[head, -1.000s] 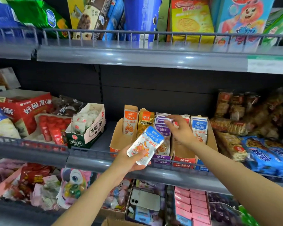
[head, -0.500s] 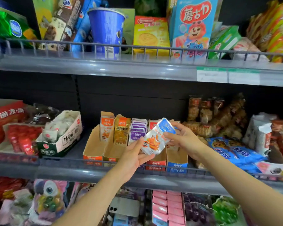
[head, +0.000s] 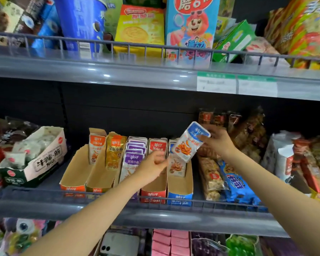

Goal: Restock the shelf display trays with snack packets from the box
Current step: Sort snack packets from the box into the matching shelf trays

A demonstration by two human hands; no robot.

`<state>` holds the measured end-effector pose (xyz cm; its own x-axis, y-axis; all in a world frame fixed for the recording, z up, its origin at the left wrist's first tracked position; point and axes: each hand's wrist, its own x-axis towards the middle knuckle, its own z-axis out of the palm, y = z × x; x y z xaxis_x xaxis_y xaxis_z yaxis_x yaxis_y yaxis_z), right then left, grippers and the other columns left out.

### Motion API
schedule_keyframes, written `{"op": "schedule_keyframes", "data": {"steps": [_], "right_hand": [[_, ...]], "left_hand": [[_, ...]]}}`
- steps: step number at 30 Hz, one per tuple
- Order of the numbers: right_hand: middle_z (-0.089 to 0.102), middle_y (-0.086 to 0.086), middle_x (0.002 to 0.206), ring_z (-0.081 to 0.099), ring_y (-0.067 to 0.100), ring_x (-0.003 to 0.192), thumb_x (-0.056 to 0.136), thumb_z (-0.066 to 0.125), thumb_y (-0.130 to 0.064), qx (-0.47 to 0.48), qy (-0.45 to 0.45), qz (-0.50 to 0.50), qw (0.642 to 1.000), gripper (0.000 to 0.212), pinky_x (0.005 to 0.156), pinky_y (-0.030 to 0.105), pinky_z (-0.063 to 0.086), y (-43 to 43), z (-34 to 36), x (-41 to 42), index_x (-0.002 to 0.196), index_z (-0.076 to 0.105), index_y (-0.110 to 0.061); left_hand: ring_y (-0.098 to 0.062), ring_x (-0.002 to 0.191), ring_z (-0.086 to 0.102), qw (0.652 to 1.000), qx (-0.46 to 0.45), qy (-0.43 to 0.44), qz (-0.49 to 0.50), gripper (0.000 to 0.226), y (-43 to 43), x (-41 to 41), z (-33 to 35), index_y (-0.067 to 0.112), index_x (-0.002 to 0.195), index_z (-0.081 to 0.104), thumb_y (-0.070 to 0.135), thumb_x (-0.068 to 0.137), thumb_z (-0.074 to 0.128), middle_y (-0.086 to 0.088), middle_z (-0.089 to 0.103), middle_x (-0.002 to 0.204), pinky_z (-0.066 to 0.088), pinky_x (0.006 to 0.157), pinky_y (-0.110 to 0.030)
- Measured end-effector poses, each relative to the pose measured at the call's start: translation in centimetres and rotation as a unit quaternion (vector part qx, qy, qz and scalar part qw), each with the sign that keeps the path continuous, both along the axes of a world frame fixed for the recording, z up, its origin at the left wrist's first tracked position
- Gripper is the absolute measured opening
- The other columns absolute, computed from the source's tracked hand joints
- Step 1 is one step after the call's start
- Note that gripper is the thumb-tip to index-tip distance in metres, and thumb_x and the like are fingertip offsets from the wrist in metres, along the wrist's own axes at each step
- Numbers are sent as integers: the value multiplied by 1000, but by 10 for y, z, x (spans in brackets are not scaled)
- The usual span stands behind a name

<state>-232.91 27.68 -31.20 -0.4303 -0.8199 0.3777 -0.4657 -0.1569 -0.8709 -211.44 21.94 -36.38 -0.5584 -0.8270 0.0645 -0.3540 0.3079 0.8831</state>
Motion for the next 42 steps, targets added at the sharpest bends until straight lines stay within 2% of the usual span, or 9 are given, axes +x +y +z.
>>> {"op": "schedule_keyframes", "data": {"steps": [3, 8, 11, 14, 19, 26, 31, 35, 42], "right_hand": [[64, 4, 105, 60, 13, 94, 84, 65, 1, 30, 151, 13, 988, 29, 75, 7, 47, -24, -9, -3, 113, 63, -4], [68, 3, 97, 65, 18, 90, 81, 70, -12, 119, 258, 3, 959, 22, 77, 35, 55, -54, -32, -2, 102, 62, -16], [68, -1, 99, 62, 17, 93, 79, 72, -21, 162, 325, -5, 932, 24, 88, 38, 49, -58, -43, -2, 101, 61, -22], [66, -6, 107, 56, 18, 106, 79, 72, -28, 162, 376, -28, 912, 32, 103, 37, 32, -61, -51, -3, 108, 58, -26], [54, -1, 125, 42, 21, 121, 75, 75, -33, 161, 412, -40, 896, 53, 107, 39, 25, -57, -54, -2, 123, 54, -28], [44, 1, 136, 38, 21, 127, 79, 71, -33, 135, 417, -55, 897, 62, 107, 35, 26, -40, -56, 10, 134, 44, -25], [33, -1, 149, 32, 21, 137, 88, 61, -33, 129, 354, -11, 926, 59, 113, 39, 29, -12, -47, 29, 142, 36, -26], [28, 0, 153, 26, 17, 141, 92, 55, -36, 119, 329, 45, 936, 60, 115, 32, 23, 28, -48, 71, 145, 30, -23], [22, -11, 154, 17, 3, 142, 92, 54, -37, 183, 266, 185, 928, 60, 116, 19, 13, 102, -133, 154, 146, 27, -28]], "left_hand": [[-20, 131, 42, 993, -39, -106, -32, 66, -1, -8, -9, 28, 146, 25, 41, 90, 57, 4, 37, 148, 38, 106, -35], [-18, 137, 33, 992, -19, -111, -53, 74, -3, -14, -22, 32, 149, 15, 30, 90, 60, 5, 31, 151, 33, 109, -36], [-15, 136, 35, 994, -9, -92, -58, 73, -5, -14, -28, 31, 148, 18, 27, 90, 61, 5, 33, 150, 34, 109, -33], [-13, 136, 34, 996, -12, -74, -57, 70, -5, -14, -31, 28, 148, 21, 23, 90, 61, 5, 36, 148, 32, 108, -30], [-13, 136, 35, 996, -16, -67, -55, 68, -5, -14, -33, 28, 147, 23, 21, 91, 61, 5, 38, 147, 32, 106, -28], [-16, 131, 43, 997, -4, -52, -56, 68, -1, -9, -32, 27, 147, 24, 22, 90, 61, 2, 39, 146, 38, 109, -38], [-13, 123, 49, 996, -40, -33, -66, 66, 17, 15, -19, 26, 148, 23, 28, 92, 57, 3, 36, 149, 44, 98, -27], [-9, 136, 33, 993, -107, -33, -46, 66, 39, 63, -17, 33, 147, 21, 41, 91, 54, 10, 31, 151, 33, 111, -37], [-6, 143, 14, 960, -200, -192, -42, 72, 80, 172, -82, 35, 148, 17, 64, 86, 39, 16, 17, 155, 17, 115, -30]]}}
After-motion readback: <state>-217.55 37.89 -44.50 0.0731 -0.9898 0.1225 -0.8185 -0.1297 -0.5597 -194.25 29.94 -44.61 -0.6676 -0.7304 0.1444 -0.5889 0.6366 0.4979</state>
